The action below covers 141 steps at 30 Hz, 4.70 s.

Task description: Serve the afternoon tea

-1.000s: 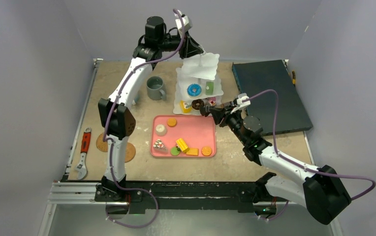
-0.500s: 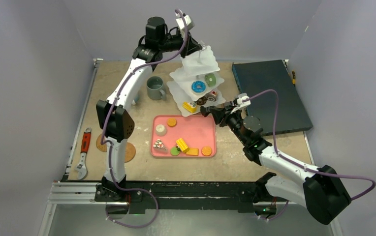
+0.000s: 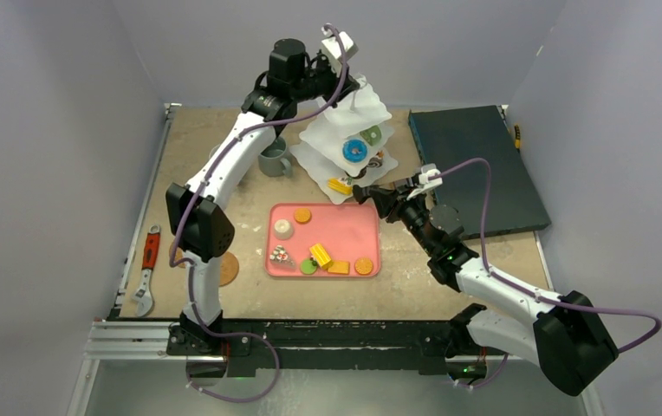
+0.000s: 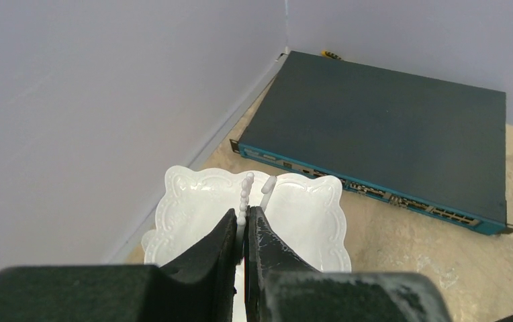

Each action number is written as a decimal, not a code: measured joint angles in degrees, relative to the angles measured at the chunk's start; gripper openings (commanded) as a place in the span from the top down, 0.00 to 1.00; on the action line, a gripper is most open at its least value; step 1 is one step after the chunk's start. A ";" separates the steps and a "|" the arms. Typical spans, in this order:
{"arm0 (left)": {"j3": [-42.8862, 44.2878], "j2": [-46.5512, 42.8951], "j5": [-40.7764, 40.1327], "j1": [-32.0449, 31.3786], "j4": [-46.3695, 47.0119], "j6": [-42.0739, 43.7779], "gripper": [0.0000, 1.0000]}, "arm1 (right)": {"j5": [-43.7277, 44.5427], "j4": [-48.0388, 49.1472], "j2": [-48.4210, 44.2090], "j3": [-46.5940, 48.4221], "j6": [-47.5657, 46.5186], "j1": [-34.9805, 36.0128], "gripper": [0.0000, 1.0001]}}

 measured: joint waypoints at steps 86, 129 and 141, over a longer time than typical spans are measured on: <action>-30.69 -34.95 -26.34 10.91 -35.82 -1.95 0.01 | 29.24 -9.09 9.90 4.50 -2.64 39.50 0.48; -31.01 -34.93 -28.39 10.93 -33.09 -1.92 0.01 | 33.48 -8.17 11.17 4.74 -7.76 32.06 0.65; -31.01 -34.93 -28.74 10.97 -32.87 -1.75 0.01 | 24.24 2.56 19.30 15.30 -15.87 14.12 0.66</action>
